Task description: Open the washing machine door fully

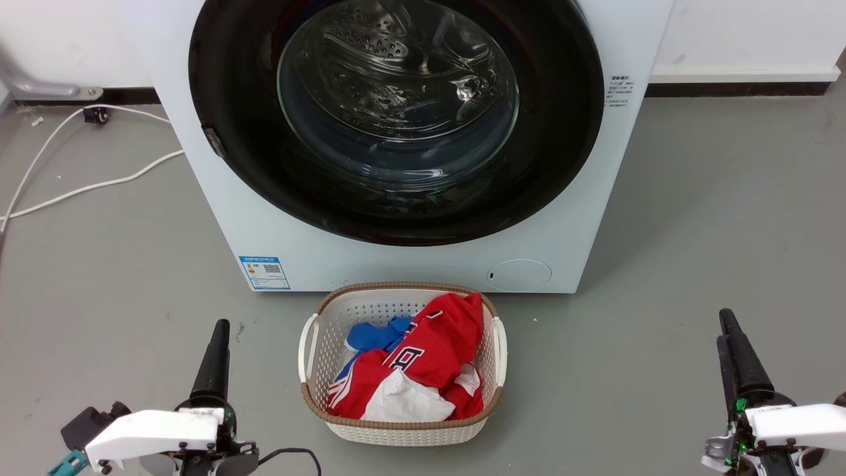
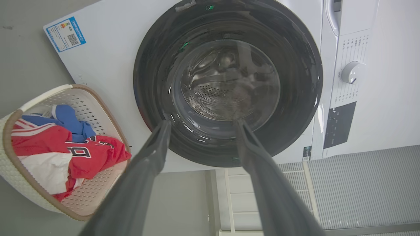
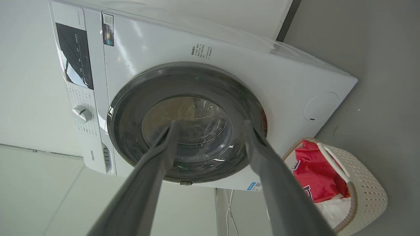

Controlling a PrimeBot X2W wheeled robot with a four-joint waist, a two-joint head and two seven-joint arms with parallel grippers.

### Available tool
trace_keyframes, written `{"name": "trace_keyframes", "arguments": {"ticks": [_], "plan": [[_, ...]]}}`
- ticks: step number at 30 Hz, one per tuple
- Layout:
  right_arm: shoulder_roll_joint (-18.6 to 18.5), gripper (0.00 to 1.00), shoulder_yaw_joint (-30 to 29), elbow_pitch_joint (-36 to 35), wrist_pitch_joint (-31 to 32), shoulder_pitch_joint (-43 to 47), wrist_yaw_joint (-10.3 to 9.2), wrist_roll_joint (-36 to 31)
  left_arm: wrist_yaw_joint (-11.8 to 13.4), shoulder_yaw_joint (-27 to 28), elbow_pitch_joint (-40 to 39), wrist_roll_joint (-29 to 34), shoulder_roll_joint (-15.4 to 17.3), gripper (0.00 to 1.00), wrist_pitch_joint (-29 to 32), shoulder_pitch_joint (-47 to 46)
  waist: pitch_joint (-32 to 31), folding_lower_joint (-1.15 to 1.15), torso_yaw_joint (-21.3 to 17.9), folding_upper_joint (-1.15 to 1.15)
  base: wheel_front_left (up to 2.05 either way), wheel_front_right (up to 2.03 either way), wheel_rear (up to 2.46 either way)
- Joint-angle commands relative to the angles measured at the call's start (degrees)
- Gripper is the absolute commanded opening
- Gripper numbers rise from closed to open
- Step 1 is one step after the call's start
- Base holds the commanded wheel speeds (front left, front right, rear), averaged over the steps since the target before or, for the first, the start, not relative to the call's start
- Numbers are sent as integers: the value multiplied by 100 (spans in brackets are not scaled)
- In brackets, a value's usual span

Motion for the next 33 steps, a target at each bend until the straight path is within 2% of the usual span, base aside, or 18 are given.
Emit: {"name": "trace_keyframes", "arguments": {"ticks": [1,12,18,30,33], "plan": [[-17,100,-7,-213,-72,-36,4,-311,59,-33,-195,290,19,100,-63,-64,3,0,1,0,0,0,0],[-16,100,164,-726,-327,110,5,-1958,377,-328,-533,1864,24,100,-319,24,13,0,0,0,0,0,0],[-16,100,270,-858,-436,186,6,-2696,505,-443,-643,2508,30,100,-427,57,16,0,-1,0,0,0,0],[-15,100,442,-1102,-668,342,8,-4043,920,-866,-722,3729,254,100,-666,101,22,0,-6,0,0,0,0],[-15,100,438,-1163,-759,395,8,-4400,1116,-1058,-790,4105,357,100,-755,110,19,0,-12,0,0,0,0]]}}
